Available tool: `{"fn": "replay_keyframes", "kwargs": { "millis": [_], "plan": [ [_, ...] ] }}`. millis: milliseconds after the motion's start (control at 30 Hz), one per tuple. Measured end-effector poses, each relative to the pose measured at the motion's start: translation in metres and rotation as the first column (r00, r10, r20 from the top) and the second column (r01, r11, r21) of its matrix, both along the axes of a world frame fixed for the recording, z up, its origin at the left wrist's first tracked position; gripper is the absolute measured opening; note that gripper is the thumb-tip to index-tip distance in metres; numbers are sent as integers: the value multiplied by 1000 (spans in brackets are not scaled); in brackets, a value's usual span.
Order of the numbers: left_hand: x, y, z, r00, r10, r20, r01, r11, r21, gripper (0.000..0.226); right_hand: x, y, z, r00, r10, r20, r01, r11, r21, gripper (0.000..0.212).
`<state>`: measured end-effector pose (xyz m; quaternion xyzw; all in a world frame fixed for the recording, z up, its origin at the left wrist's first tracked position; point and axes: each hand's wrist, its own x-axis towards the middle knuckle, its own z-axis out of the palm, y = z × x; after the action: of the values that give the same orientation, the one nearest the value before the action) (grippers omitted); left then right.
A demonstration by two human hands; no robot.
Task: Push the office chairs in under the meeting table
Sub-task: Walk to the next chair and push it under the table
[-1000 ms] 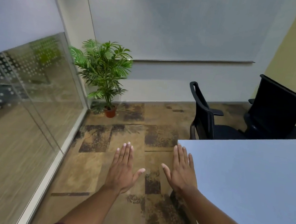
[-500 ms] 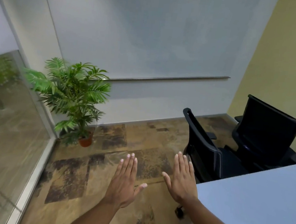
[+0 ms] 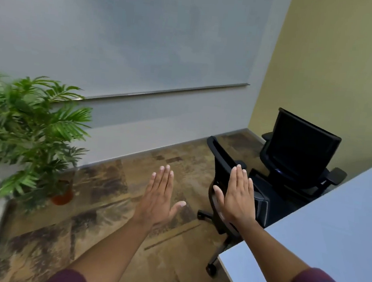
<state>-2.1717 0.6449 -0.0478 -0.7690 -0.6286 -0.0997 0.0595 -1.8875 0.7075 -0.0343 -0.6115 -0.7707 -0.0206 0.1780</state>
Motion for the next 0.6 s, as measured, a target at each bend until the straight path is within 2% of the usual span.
{"fn": "replay_keyframes", "kwargs": {
  "millis": [133,333,600],
  "plan": [
    [2,75,9,998,-68,-8,68,998,14,104,8,41,-5,996,-84,-16,84,996,-6,90],
    [14,179,21,978,-204,-29,203,978,-45,104,16,90,-13,979,-202,-29,201,978,-57,92],
    [36,297,24,926,-371,-69,363,925,-111,101,36,144,-23,947,-319,36,317,911,-265,110]
  ]
}}
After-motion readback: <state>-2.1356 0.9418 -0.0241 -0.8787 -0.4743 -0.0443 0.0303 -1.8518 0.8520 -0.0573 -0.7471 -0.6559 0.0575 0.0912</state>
